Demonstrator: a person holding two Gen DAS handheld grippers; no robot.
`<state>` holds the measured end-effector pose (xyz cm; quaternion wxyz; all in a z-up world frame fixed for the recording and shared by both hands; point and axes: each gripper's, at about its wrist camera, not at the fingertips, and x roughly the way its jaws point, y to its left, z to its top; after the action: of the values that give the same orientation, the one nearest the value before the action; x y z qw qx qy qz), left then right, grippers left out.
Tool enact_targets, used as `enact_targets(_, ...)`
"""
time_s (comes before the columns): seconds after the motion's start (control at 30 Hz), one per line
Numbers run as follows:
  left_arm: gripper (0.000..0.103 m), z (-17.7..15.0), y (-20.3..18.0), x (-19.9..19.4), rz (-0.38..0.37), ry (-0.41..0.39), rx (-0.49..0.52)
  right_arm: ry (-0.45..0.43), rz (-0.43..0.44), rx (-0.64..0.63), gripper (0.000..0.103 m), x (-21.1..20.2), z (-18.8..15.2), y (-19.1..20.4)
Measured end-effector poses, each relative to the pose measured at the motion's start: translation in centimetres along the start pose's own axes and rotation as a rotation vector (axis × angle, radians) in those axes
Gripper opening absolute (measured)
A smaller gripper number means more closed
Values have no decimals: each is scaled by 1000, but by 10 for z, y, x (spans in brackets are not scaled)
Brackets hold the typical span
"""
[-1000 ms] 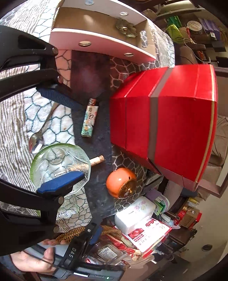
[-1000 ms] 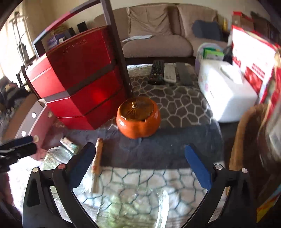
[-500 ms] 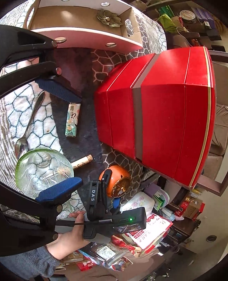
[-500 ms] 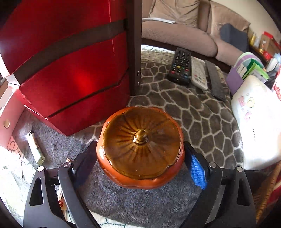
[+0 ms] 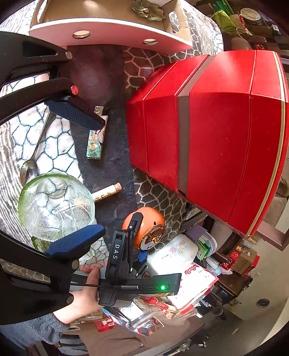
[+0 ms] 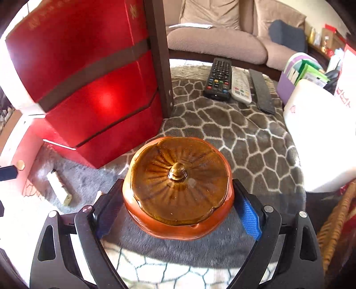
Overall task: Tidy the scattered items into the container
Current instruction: 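Grasp the orange pumpkin-shaped pot with the right tool and lift it, then carry the orange pot with the right tool into the cardboard box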
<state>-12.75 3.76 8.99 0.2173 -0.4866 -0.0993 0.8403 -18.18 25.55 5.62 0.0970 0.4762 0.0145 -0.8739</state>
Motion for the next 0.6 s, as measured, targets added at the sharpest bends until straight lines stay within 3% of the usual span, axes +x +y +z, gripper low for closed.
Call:
enact_targets(0.17, 87, 0, 7, 2, -150, 39, -132, -49, 48, -27, 91, -50, -7, 14)
enact_targets(0.37, 87, -5, 23, -14, -392, 40, -329, -74, 125, -174, 91, -116, -7, 73)
enact_targets(0.5, 92, -13, 38, -40, -471, -8, -415, -70, 183, -239, 91, -137, 2, 121)
enact_targets(0.6, 92, -17, 56, -69, -459, -66, -449, -71, 191, -296, 91, -140, 9, 159)
